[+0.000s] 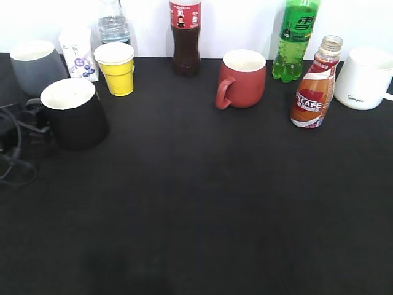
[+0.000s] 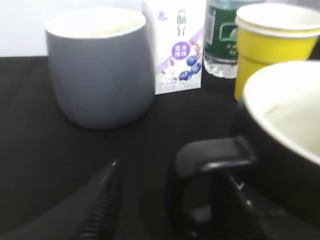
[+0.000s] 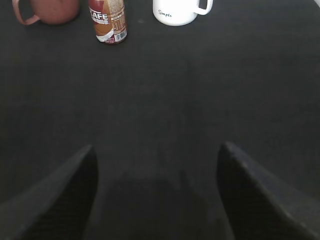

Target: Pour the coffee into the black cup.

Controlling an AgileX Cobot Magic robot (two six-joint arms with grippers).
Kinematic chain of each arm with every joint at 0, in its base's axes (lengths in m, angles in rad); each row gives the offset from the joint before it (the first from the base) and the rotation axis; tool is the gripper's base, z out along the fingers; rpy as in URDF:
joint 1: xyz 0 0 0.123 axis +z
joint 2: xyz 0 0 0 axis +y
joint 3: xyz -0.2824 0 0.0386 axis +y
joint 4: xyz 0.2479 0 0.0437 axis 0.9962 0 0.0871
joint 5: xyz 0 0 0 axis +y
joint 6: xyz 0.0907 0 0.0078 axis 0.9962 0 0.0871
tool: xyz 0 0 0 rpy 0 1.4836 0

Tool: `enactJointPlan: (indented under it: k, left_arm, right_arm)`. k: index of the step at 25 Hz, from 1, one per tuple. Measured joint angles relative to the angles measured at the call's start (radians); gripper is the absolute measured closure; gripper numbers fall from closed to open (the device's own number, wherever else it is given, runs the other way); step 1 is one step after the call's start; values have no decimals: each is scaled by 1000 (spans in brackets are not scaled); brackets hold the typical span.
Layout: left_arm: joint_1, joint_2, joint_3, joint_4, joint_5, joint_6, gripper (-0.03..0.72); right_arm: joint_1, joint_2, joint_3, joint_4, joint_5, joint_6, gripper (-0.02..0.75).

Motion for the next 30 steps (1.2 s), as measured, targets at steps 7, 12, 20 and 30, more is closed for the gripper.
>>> enactJointPlan:
  k: [7, 12, 20, 30]
  left_arm:
    - [63, 127, -149, 224, -52, -17, 615]
    - [63, 65, -83, 236, -83, -77, 627]
    - [57, -125, -69, 421, -98, -161, 628]
    - [-100, -125, -69, 416, -98, -163, 629]
  right_arm:
    - [0, 0, 0, 0, 0, 0, 162]
    - [0, 0, 0, 0, 0, 0, 162]
    - [0, 0, 0, 0, 0, 0, 164]
    - [0, 151, 3, 0, -278, -73, 164]
